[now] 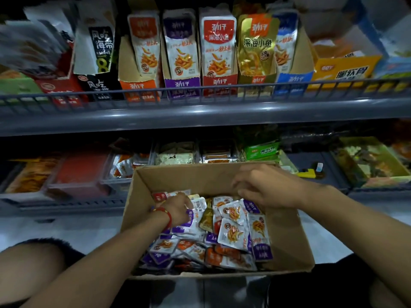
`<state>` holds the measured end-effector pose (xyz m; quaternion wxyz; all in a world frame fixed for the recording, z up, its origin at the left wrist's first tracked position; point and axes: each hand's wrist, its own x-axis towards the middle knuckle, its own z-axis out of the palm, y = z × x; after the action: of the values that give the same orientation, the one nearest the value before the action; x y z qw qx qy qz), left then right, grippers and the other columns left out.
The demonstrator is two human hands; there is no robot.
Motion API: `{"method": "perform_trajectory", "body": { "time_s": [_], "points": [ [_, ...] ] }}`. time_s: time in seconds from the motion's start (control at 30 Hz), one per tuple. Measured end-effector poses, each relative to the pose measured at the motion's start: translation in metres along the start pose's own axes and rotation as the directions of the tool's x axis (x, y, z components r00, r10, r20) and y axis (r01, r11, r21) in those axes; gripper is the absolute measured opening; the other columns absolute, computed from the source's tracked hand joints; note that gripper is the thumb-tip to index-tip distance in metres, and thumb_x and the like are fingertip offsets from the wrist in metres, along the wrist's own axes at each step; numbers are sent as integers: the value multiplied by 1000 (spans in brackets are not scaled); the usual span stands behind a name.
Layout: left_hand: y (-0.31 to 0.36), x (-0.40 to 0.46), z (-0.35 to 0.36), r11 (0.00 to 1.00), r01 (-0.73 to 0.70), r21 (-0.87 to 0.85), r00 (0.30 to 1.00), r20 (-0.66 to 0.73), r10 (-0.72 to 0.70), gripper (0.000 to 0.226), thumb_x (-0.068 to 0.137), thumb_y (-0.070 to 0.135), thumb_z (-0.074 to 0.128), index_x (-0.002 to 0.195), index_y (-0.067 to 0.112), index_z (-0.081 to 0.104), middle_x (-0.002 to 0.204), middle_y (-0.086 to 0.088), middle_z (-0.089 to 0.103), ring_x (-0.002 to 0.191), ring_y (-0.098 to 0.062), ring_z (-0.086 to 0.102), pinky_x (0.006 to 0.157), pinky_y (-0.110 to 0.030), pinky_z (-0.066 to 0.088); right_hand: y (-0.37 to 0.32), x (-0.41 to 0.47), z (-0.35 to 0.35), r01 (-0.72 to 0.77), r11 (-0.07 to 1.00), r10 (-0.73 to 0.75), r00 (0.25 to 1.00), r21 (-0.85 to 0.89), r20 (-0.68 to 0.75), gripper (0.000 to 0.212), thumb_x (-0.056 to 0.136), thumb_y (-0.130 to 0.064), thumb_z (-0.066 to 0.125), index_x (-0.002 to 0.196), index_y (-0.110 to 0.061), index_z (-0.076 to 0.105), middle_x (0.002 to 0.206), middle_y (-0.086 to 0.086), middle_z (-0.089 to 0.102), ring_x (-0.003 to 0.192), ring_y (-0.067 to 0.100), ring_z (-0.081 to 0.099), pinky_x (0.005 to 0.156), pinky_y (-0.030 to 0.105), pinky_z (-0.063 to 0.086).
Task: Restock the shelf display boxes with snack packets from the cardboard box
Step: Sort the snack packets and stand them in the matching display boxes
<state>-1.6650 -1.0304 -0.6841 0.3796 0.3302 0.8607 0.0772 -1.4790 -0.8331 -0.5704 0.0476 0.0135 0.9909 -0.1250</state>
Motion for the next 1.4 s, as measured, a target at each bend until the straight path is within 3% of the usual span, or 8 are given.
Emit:
{"method": "perform_trajectory", "body": {
  "time_s": [0.2, 0.5, 0.73, 0.93, 1.03, 1.13, 1.27, 1.4],
  "points": [
    [-13, 5, 15, 918, -110, 382, 993, -4, 120, 65, 88, 33, 72, 146, 23, 43, 152, -2, 37, 140, -23, 38, 108, -28, 33, 2, -1, -7, -19, 999, 20, 999, 41, -26, 25, 101, -36, 56, 125, -32, 63, 110, -21, 49, 93, 2, 52, 86, 27, 49],
    [-10, 10, 15, 877, -82, 473, 996, 12, 86, 78, 79, 39, 81, 141, 16, 41, 147, -7, 33, 137, -28, 36, 107, -34, 38, 0, 0, -9, -47, 996, 46, 999, 74, 7, 25, 101, -33, 58, 124, -28, 65, 108, -20, 50, 94, 3, 57, 85, 29, 53],
    [18, -4, -25, 997, -1, -78, 999, -39, -2, 42, 77, 6, 81, 97, 27, 51, 120, -3, 64, 105, -21, 65, 90, -38, 58, 0, 6, -5, -31, 996, 30, 999, 79, 15, 22, 101, -34, 58, 122, -31, 66, 110, -16, 64, 92, 1, 61, 81, 23, 51],
    [54, -64, -66, 878, -277, -389, 961, -129, 246, 19, 85, 9, 77, 102, 11, 68, 100, -9, 74, 91, -26, 73, 79, -41, 62, -11, 19, 3, -52, 963, 54, 999, 265, 3, 45, 95, -39, 69, 137, -32, 53, 118, -16, 65, 95, -4, 63, 82, 20, 55],
    [70, -88, -76, 665, -338, -665, 941, -217, 261, 15, 88, 7, 73, 103, 6, 70, 97, -11, 76, 85, -23, 74, 66, -29, 60, -21, 19, -2, -58, 864, 100, 993, 499, -56, 37, 94, -28, 72, 128, -27, 57, 108, -13, 70, 94, -2, 69, 77, 24, 60],
    [74, -93, -80, 439, -340, -832, 939, -275, 205, 31, 84, 10, 76, 113, 7, 65, 104, -14, 76, 94, -29, 74, 80, -41, 61, -27, 18, -10, -70, 666, 282, 945, 743, -163, 23, 91, -19, 75, 110, -24, 64, 98, -4, 75, 92, 8, 73, 79, 31, 61],
    [78, -99, -65, 457, -253, -853, 949, -128, 288, 43, 81, 0, 78, 121, 4, 62, 113, -14, 74, 102, -29, 72, 87, -45, 60, -35, 15, -17, -24, 320, 502, 852, 947, -148, 28, 90, -9, 74, 115, -11, 63, 99, 5, 78, 91, 21, 76, 68, 27, 61],
    [81, -103, -64, 270, -232, -934, 958, -172, 231, 30, 87, -5, 68, 117, -2, 63, 108, -19, 74, 88, -27, 74, 77, -36, 63, -37, 11, -23, 42, 103, 535, 840, 994, -91, 40, 88, -7, 74, 124, -7, 56, 101, 17, 77, 90, 32, 74, 70, 28, 61]
  ]
}}
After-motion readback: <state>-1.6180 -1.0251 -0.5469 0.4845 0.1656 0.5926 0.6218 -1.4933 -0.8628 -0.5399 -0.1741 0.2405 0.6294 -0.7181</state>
